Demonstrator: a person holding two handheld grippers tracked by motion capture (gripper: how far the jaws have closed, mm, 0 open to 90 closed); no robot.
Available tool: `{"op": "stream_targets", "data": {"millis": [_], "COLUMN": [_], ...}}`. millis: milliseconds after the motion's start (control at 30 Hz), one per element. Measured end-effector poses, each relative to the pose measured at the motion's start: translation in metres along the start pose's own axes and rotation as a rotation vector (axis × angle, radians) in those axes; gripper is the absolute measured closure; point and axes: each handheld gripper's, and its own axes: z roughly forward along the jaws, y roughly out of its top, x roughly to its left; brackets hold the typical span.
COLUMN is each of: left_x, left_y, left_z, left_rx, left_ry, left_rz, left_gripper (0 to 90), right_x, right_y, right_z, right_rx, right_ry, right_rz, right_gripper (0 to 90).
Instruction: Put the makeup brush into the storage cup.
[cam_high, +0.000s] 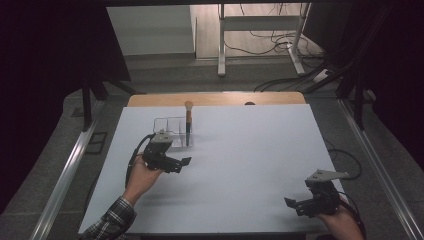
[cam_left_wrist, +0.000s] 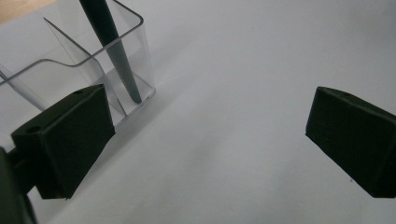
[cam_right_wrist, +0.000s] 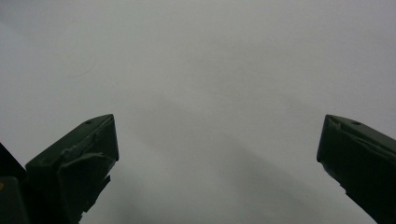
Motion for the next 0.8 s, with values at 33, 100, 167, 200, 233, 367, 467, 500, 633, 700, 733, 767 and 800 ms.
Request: {"op": "stream_targets", "data": {"millis": [33,100,167,200,233,367,467,500,633,700,733,767,800], "left_x": [0.0,-0.001,-0.002,-0.002,-0.002,-0.003,-0.004,-0.004,-0.005,-0.005,-0.005,-0.005,-0.005], "left_y": [-0.001,-0.003,-0.004,-0.005,-0.006,-0.01,-0.012,-0.013,-0.015,-0.017,-0.018,-0.019,-0.02], "left_z": [-0.001,-0.003,-0.004,-0.006,-0.006,-0.009,-0.011,-0.012,-0.014,-0.015,-0.016,-0.017,-0.017], "left_rx": [-0.002,-0.003,-0.004,-0.005,-0.004,-0.002,-0.001,-0.001,-0.004,-0.003,-0.002,-0.002,0.0], "left_ry": [-0.003,-0.004,-0.005,-0.006,-0.007,-0.009,-0.009,-0.01,-0.019,-0.019,-0.021,-0.02,-0.02], "left_rz": [0.001,0.0,-0.001,-0.002,-0.001,-0.005,-0.007,-0.006,-0.014,-0.017,-0.017,-0.02,-0.021], "left_gripper": [1.3,1.2,1.2,1.2,1.1,1.1,1.1,1.1,1.1,1.0,1.0,1.0,1.0], "right_x": [0.0,0.0,0.0,0.0,0.0,0.0,0.0,0.0,0.0,0.0,0.0,0.0,0.0], "right_y": [0.0,0.0,0.0,0.0,0.0,0.0,0.0,0.0,0.0,0.0,0.0,0.0,0.0], "right_z": [0.0,0.0,0.0,0.0,0.0,0.0,0.0,0.0,0.0,0.0,0.0,0.0,0.0], "right_rx": [-0.001,0.002,0.0,0.0,0.001,0.002,0.004,0.004,0.002,0.004,0.005,0.006,0.006], "right_ry": [0.001,-0.001,0.0,0.0,-0.001,0.001,-0.002,-0.002,0.0,-0.002,-0.001,-0.001,-0.001], "right_rz": [-0.002,-0.002,0.0,-0.002,-0.001,-0.001,-0.003,-0.003,-0.001,-0.002,-0.002,-0.003,-0.003], "right_gripper": [0.0,0.0,0.0,0.0,0.0,0.0,0.0,0.0,0.0,0.0,0.0,0.0,0.0]}}
